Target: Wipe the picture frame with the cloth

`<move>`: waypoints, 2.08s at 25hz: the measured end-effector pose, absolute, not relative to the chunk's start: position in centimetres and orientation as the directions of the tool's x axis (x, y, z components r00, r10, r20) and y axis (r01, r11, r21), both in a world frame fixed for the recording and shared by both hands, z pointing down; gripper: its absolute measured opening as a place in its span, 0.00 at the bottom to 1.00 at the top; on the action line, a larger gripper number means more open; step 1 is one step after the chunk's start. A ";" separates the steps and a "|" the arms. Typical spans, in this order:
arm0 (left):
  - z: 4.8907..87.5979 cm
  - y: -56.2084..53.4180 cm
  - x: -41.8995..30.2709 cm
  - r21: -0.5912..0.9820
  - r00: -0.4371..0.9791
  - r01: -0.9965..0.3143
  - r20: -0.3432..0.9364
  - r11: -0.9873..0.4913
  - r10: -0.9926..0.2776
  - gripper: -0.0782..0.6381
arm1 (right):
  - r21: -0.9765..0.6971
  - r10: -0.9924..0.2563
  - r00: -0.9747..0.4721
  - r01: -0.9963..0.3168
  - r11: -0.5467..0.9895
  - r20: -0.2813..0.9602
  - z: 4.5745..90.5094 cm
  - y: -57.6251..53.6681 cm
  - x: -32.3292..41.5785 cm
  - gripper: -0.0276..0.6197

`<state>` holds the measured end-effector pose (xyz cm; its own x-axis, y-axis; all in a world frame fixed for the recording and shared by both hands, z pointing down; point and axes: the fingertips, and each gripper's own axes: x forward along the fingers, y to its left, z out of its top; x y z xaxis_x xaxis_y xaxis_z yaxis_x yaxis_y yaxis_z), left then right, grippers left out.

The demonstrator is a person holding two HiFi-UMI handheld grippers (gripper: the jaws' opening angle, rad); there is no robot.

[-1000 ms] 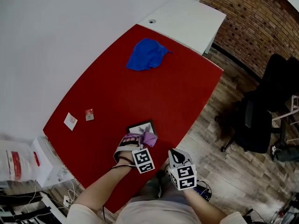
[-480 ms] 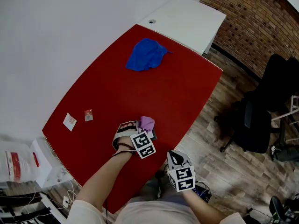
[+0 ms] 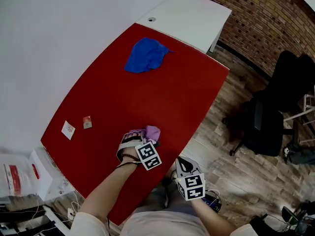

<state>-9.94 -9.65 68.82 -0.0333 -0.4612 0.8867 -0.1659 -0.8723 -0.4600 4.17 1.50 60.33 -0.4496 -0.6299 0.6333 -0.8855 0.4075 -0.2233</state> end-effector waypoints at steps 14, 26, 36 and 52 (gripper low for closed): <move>68.0 -7.2 -9.3 -0.445 0.025 -0.168 0.890 -0.880 -0.455 0.18 | -0.212 -0.624 -0.453 -0.881 0.422 0.637 61.0 -0.1 3.8 0.05; 68.9 -13.3 -8.8 -0.449 -0.027 -0.196 0.891 -0.872 -0.453 0.18 | -0.221 -0.628 -0.424 -0.899 0.378 0.653 61.5 1.5 5.5 0.05; 69.2 -5.1 -5.4 -0.397 0.039 -0.101 0.915 -0.912 -0.402 0.18 | -0.227 -0.625 -0.442 -0.890 0.396 0.643 61.6 0.7 5.4 0.05; 61.9 -3.4 -6.8 -0.301 0.249 -0.574 0.822 -0.762 -0.512 0.18 | -0.213 -0.610 -0.484 -0.860 0.463 0.628 58.6 1.5 3.8 0.05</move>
